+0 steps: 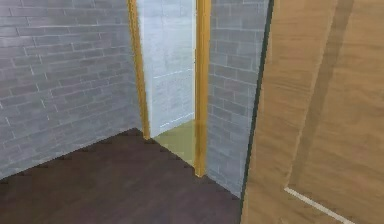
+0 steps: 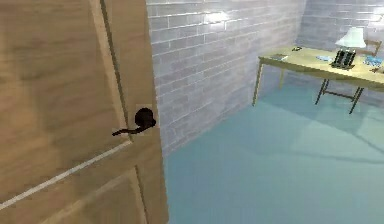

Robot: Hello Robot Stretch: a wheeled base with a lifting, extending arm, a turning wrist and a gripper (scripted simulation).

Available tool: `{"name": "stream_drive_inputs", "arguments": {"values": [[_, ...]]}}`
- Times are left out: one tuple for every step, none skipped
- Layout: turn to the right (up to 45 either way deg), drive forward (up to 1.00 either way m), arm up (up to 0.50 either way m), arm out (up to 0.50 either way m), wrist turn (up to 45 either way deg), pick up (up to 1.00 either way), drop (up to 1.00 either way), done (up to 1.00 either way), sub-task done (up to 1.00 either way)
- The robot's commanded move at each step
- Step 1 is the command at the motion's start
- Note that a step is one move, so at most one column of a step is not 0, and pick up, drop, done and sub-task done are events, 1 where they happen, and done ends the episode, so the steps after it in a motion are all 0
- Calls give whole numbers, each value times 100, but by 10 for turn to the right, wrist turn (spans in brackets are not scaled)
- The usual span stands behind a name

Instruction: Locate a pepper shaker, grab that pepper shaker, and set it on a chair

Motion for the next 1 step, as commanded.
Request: {"name": "stream_drive_inputs", "arguments": {"values": [[0, 40, 0, 0, 0, 0, 0, 0, 0]]}}
